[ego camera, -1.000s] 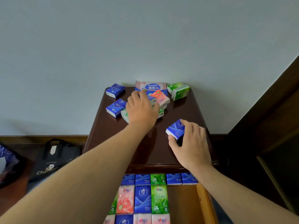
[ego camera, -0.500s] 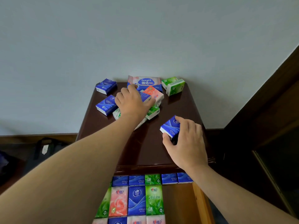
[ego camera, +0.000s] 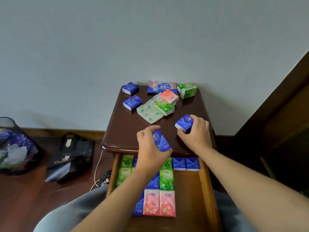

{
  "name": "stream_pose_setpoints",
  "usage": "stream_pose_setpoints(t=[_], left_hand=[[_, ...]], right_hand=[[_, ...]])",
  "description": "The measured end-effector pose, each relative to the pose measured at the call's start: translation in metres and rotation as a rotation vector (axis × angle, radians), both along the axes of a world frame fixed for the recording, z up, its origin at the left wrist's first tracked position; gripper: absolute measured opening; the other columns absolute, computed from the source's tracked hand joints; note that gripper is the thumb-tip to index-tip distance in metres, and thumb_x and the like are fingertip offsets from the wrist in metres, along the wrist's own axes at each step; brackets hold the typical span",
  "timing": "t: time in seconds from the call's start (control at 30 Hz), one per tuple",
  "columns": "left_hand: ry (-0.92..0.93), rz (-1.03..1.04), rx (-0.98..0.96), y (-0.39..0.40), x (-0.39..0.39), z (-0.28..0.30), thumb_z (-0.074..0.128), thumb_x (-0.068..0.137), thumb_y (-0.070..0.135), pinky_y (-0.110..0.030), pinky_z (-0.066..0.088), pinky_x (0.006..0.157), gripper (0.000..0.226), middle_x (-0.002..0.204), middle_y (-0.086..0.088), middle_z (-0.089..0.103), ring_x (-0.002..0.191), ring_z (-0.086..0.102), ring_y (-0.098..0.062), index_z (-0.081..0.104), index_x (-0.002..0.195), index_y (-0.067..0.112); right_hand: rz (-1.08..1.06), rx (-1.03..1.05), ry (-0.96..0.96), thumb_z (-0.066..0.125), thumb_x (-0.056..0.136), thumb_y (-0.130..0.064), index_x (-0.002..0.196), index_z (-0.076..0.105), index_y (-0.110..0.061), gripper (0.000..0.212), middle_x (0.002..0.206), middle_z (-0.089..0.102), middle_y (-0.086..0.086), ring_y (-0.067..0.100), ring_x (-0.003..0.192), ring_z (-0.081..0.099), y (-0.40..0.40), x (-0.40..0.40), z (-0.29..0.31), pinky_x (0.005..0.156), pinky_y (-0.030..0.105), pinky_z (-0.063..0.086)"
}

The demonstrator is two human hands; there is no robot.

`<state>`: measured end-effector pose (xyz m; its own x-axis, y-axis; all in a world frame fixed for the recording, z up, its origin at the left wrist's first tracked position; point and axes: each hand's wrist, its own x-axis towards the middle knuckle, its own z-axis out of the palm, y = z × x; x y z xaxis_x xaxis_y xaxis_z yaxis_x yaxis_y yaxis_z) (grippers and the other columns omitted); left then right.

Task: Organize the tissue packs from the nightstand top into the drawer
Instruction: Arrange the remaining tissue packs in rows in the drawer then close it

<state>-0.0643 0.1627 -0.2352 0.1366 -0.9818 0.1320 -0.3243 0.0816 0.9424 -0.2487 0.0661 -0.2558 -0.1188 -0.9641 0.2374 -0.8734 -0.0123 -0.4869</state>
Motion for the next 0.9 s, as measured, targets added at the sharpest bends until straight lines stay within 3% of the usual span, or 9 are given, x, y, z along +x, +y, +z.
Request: stream_pose_setpoints(t=[0.07,0.2,0.3,0.37,0.5,0.6,0.7,0.8,0.9], left_hand=[[0.01,-0.021,0.088,0.025,0.006,-0.004,0.096,0.066,0.017,-0.003,0.048,0.079,0.078,0.122,0.012,0.041,0.101,0.054,0.013,0.048,0.123,0.042],[0.185,-0.035,0.247,0.066,0.014,-0.011,0.102,0.057,0.032,-0.028,0.063,0.068,0.08,0.119,-0.003,0.059,0.092,0.072,-0.016,0.05,0.116,0.047],[0.244,-0.021,0.306,0.092,0.013,-0.019,0.103,0.05,0.043,-0.032,0.062,0.059,0.085,0.119,-0.007,0.062,0.089,0.073,-0.021,0.051,0.118,0.044],[0.284,-0.003,0.328,0.108,0.013,-0.027,0.101,0.051,0.047,-0.033,0.062,0.063,0.086,0.121,-0.006,0.064,0.091,0.072,-0.018,0.052,0.122,0.042],[0.491,0.004,0.333,0.132,0.015,-0.041,0.099,0.067,0.026,-0.026,0.06,0.067,0.07,0.116,-0.001,0.071,0.089,0.075,-0.013,0.059,0.121,0.045],[0.511,-0.015,0.289,0.142,0.015,-0.048,0.091,0.076,0.009,-0.03,0.062,0.075,0.064,0.118,0.008,0.071,0.099,0.075,-0.014,0.061,0.123,0.042],[0.491,0.011,0.28,0.146,0.014,-0.05,0.083,0.086,0.01,-0.031,0.063,0.07,0.051,0.125,0.012,0.065,0.104,0.072,-0.01,0.064,0.119,0.044],[0.458,0.063,0.282,0.148,0.011,-0.051,0.069,0.099,0.021,-0.029,0.063,0.067,0.03,0.128,0.008,0.063,0.101,0.073,-0.009,0.066,0.118,0.044],[0.383,0.072,0.249,0.151,0.008,-0.052,0.061,0.104,0.025,-0.021,0.06,0.07,0.025,0.127,0.008,0.066,0.103,0.069,0.0,0.064,0.124,0.041]], right_hand=[[0.014,0.114,-0.136,0.085,0.07,-0.036,0.13,0.062,-0.013,0.068,0.123,0.064,0.008,0.031,0.12,0.055,0.002,-0.006,0.013,0.109,0.037,0.04],[0.089,0.14,-0.419,0.094,0.065,-0.021,0.14,0.052,-0.031,0.087,0.131,0.044,-0.002,0.008,0.11,0.059,0.043,-0.013,0.034,0.09,0.015,0.045],[0.129,0.174,-0.603,0.096,0.067,-0.018,0.139,0.052,-0.04,0.087,0.133,0.042,-0.003,0.006,0.111,0.062,0.097,-0.011,0.03,0.095,0.022,0.053],[0.106,0.265,-0.87,0.098,0.066,-0.01,0.14,0.055,-0.032,0.088,0.133,0.058,0.005,0.014,0.111,0.068,0.135,-0.008,0.021,0.096,0.031,0.057],[-0.058,0.442,-1.414,0.089,0.069,-0.017,0.138,0.061,-0.013,0.075,0.117,0.078,0.007,0.018,0.104,0.076,0.198,-0.009,0.004,0.079,0.027,0.062],[-0.126,0.531,-1.403,0.082,0.085,-0.014,0.131,0.065,-0.023,0.05,0.117,0.076,0.008,0.02,0.098,0.078,0.227,-0.012,-0.007,0.073,0.036,0.064],[-0.201,0.549,-1.287,0.079,0.091,-0.018,0.126,0.06,-0.03,0.041,0.119,0.073,0.008,0.025,0.094,0.079,0.239,-0.01,-0.014,0.069,0.046,0.065],[-0.288,0.482,-1.198,0.069,0.099,-0.037,0.118,0.063,-0.033,0.021,0.117,0.073,0.005,0.024,0.094,0.078,0.237,-0.008,-0.012,0.058,0.036,0.061],[-0.256,0.49,-1.103,0.08,0.091,-0.033,0.117,0.065,-0.033,0.03,0.112,0.075,0.001,0.022,0.094,0.078,0.231,-0.008,-0.017,0.06,0.033,0.06]])
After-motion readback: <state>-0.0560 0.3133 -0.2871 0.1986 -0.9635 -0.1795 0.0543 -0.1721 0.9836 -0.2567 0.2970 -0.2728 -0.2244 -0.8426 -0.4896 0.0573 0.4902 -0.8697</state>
